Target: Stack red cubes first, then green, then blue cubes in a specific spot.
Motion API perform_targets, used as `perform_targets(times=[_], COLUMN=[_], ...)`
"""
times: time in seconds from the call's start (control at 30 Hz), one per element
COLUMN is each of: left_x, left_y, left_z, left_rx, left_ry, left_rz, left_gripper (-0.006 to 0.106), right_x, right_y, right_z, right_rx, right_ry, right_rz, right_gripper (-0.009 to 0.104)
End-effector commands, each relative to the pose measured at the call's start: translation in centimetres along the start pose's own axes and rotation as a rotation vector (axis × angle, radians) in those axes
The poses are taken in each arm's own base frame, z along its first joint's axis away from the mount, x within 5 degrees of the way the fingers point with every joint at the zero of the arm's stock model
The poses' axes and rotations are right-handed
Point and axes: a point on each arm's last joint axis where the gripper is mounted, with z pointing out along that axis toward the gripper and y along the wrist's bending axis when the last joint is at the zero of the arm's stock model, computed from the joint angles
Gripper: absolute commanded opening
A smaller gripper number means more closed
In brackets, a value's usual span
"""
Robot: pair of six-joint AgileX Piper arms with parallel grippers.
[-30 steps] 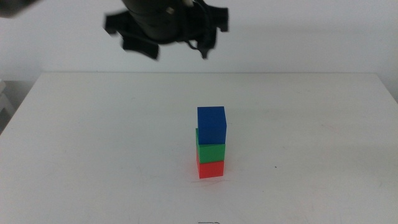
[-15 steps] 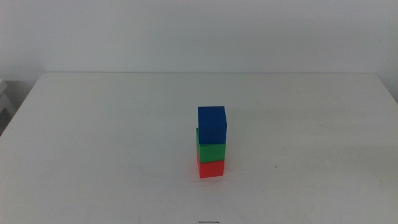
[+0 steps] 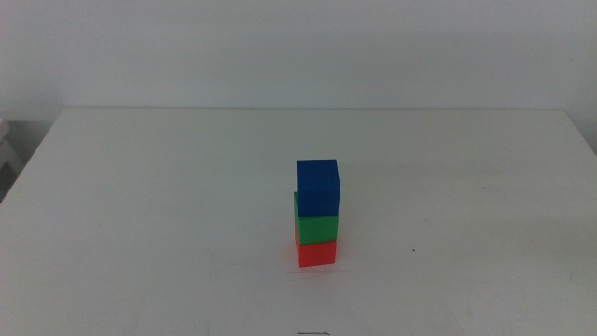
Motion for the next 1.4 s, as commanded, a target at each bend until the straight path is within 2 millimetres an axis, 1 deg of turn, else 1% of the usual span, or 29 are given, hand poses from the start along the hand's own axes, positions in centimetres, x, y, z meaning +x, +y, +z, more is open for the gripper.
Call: perform_targets(times=[0.0, 0.17, 0.37, 0.57, 0.8, 0.97, 1.1, 1.2, 1.3, 1.33, 1.37], left_x=[0.0, 0.1, -0.1, 0.1, 0.2, 0.4, 0.5, 0.6, 1.7, 2.1, 2.8], left_y=[0.1, -0.2, -1.7, -1.5, -1.4, -1.3, -1.1, -0.6, -0.3, -0.2, -0.2], left_z=[-1.4, -1.2, -1.4, -2.1, -2.4, -3.8, -5.4, -6.6, -6.9, -7.2, -7.0], left_rx=[0.005, 0.031, 0.2, 0.184, 0.17, 0.167, 0.145, 0.087, 0.037, 0.021, 0.005], left_ry=[-0.022, -0.002, -0.018, -0.032, -0.038, -0.071, -0.143, -0.232, -0.315, -0.353, -0.377], left_rz=[-0.005, -0.011, -0.056, -0.051, -0.048, -0.047, -0.046, -0.039, -0.031, -0.027, -0.022], left_gripper=[0.094, 0.094, 0.094, 0.094, 0.094, 0.094, 0.094, 0.094, 0.094, 0.094, 0.094], right_x=[-1.2, -1.2, -1.2, -1.2, -1.2, -1.2, -1.2, -1.3, -1.4, -1.4, -1.4], right_y=[-0.2, -0.2, -0.2, -0.2, -0.2, -0.2, -0.3, -1.0, -1.6, -1.6, -1.7], right_z=[-0.3, -0.3, -0.3, -0.3, -0.3, -0.3, -0.2, -0.3, -0.4, -0.4, -0.4], right_rx=[0.017, 0.017, 0.017, 0.017, 0.017, 0.017, 0.032, 0.108, 0.182, 0.189, 0.194], right_ry=[-0.084, -0.084, -0.084, -0.084, -0.084, -0.084, -0.084, -0.089, -0.092, -0.092, -0.092], right_rz=[-0.021, -0.021, -0.021, -0.021, -0.021, -0.021, -0.034, -0.107, -0.177, -0.183, -0.188], right_gripper=[0.087, 0.087, 0.087, 0.087, 0.087, 0.087, 0.087, 0.087, 0.087, 0.087, 0.087])
